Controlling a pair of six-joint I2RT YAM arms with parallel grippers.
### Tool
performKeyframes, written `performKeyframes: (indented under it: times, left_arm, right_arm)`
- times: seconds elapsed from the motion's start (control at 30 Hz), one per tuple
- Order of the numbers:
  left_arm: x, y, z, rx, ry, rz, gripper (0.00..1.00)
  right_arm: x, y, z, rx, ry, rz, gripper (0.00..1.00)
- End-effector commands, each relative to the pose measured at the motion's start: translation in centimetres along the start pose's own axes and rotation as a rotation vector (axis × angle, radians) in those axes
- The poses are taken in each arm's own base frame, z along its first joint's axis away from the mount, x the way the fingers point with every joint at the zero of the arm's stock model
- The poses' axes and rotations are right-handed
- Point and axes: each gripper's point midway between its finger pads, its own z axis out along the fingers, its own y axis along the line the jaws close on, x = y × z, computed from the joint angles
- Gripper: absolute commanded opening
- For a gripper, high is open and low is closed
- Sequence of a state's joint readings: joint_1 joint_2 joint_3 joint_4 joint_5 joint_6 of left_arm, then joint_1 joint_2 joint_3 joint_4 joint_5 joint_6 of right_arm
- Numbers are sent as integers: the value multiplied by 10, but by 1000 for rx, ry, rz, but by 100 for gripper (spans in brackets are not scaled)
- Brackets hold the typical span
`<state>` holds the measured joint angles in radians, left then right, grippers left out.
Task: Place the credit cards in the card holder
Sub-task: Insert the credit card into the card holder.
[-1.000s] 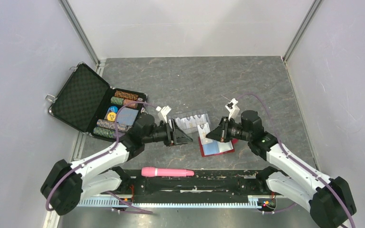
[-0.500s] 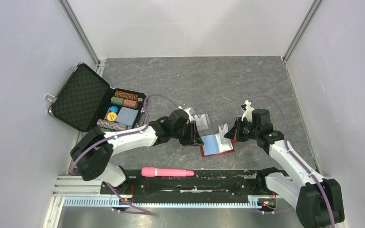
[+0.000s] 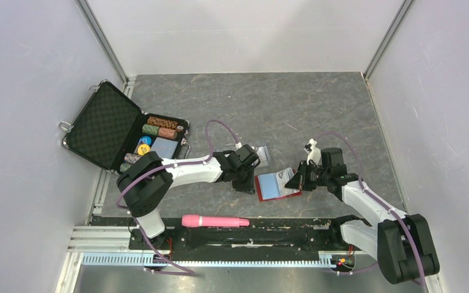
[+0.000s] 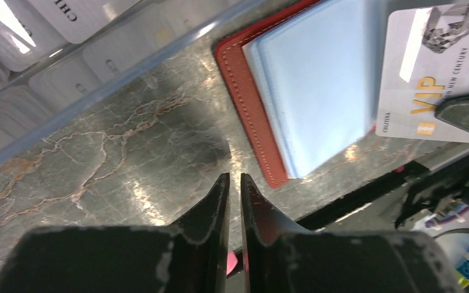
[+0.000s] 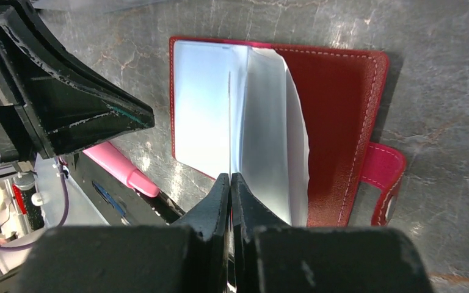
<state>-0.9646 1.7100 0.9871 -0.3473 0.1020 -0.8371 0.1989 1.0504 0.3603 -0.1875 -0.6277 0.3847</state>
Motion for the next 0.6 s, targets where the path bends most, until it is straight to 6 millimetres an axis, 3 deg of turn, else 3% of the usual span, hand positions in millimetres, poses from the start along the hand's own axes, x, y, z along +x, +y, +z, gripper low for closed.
performKeyframes:
  times: [0.0,0.3,0.57]
  left_arm:
    - [-2,4,5,-45,-7,66,16]
    - [7,11,18,-91,36,99,13]
    - [7,18,21,-137,49,120,10]
  right_arm:
    - [0,5,6,-65,-11,-12,0]
    - [8,-3,15,-57,28,42,0]
    - [-6,2,17,-63,15,50,0]
